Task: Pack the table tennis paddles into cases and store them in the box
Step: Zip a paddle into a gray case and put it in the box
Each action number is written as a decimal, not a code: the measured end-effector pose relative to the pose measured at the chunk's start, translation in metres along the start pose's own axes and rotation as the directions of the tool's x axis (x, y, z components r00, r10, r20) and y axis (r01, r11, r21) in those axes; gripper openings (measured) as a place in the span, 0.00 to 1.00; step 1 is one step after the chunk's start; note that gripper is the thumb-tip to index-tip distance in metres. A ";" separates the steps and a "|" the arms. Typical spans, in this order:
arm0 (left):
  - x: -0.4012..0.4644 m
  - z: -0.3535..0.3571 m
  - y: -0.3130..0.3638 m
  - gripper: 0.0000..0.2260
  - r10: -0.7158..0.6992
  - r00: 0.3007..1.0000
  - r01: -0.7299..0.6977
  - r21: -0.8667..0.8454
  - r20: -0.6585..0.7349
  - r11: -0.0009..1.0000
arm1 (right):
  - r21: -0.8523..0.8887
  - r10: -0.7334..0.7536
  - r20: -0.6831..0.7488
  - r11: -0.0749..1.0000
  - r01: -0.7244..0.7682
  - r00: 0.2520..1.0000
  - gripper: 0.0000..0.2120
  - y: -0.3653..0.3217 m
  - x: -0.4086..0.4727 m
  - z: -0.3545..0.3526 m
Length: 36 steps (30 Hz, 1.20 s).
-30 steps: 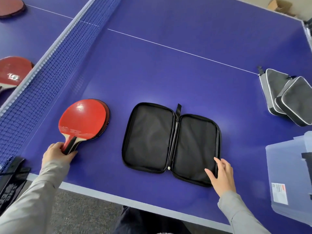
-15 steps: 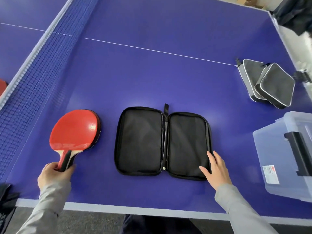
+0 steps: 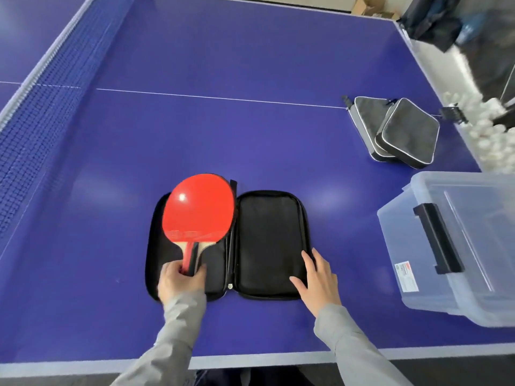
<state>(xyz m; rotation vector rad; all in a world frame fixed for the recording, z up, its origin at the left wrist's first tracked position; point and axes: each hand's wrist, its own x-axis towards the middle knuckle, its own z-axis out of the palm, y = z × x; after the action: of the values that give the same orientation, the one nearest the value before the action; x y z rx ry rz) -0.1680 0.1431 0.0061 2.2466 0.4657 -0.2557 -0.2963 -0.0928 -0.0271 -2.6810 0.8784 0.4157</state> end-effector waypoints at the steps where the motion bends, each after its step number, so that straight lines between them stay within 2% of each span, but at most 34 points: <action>1: -0.012 0.013 0.006 0.11 -0.007 1.000 0.008 -0.009 0.018 1.000 | 0.005 -0.015 -0.003 1.000 0.015 1.000 0.32 0.002 0.001 0.000; 9: -0.083 0.096 0.030 0.09 0.017 0.998 -0.017 -0.008 0.067 1.000 | -0.095 -0.175 -0.015 0.980 0.173 0.984 0.32 0.021 0.004 0.001; 15: -0.099 0.132 0.037 0.07 -0.024 0.999 0.024 0.011 0.047 1.000 | -0.058 -0.221 -0.036 0.974 0.218 0.975 0.31 0.028 0.004 0.004; 31: -0.104 0.156 0.032 0.09 -0.056 0.998 0.055 0.017 0.024 0.998 | -0.055 -0.237 -0.064 0.971 0.233 0.969 0.31 0.032 0.006 0.008; 36: -0.104 0.151 0.033 0.15 -0.056 0.996 0.054 0.027 0.068 0.998 | -0.060 -0.242 -0.058 0.969 0.238 0.969 0.31 0.033 0.005 0.008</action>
<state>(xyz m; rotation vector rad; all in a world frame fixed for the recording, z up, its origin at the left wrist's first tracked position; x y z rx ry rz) -0.2540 -0.0171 -0.0351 2.2441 0.4909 -0.3680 -0.3139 -0.1182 -0.0424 -2.8187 0.5551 0.3007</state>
